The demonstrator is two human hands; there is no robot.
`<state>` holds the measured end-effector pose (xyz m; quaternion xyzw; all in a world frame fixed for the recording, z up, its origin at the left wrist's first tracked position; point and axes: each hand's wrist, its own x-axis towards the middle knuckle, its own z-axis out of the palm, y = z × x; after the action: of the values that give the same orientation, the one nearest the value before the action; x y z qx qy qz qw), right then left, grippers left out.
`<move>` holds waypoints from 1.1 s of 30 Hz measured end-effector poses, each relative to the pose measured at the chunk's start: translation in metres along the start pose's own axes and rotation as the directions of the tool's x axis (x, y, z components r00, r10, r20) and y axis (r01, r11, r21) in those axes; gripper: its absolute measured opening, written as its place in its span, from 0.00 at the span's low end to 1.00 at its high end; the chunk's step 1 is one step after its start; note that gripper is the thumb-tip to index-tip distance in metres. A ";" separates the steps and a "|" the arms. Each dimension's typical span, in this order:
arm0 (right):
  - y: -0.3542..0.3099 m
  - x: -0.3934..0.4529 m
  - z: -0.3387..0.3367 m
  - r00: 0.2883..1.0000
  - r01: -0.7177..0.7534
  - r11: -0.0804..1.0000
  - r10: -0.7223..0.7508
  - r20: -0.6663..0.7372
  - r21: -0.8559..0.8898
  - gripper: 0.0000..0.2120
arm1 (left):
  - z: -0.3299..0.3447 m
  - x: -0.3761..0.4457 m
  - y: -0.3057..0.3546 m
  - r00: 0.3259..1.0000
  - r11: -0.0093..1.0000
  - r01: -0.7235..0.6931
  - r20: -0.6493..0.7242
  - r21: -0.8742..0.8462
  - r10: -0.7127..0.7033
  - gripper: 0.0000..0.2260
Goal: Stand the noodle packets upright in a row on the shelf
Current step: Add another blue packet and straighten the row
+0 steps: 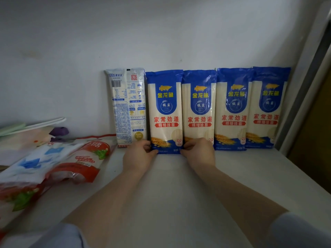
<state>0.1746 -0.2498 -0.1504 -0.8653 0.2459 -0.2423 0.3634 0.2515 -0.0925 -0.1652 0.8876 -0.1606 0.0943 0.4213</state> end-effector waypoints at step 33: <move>-0.180 0.106 -0.070 0.782 0.571 0.634 -0.614 0.110 -0.521 0.15 | -0.001 -0.004 0.003 0.999 1.000 0.003 -0.050 0.005 -0.003 0.09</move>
<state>0.2589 -0.2387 0.0531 -0.9524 0.0189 -0.3041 0.0019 0.2461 -0.0928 -0.1636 0.8863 -0.1485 0.1164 0.4230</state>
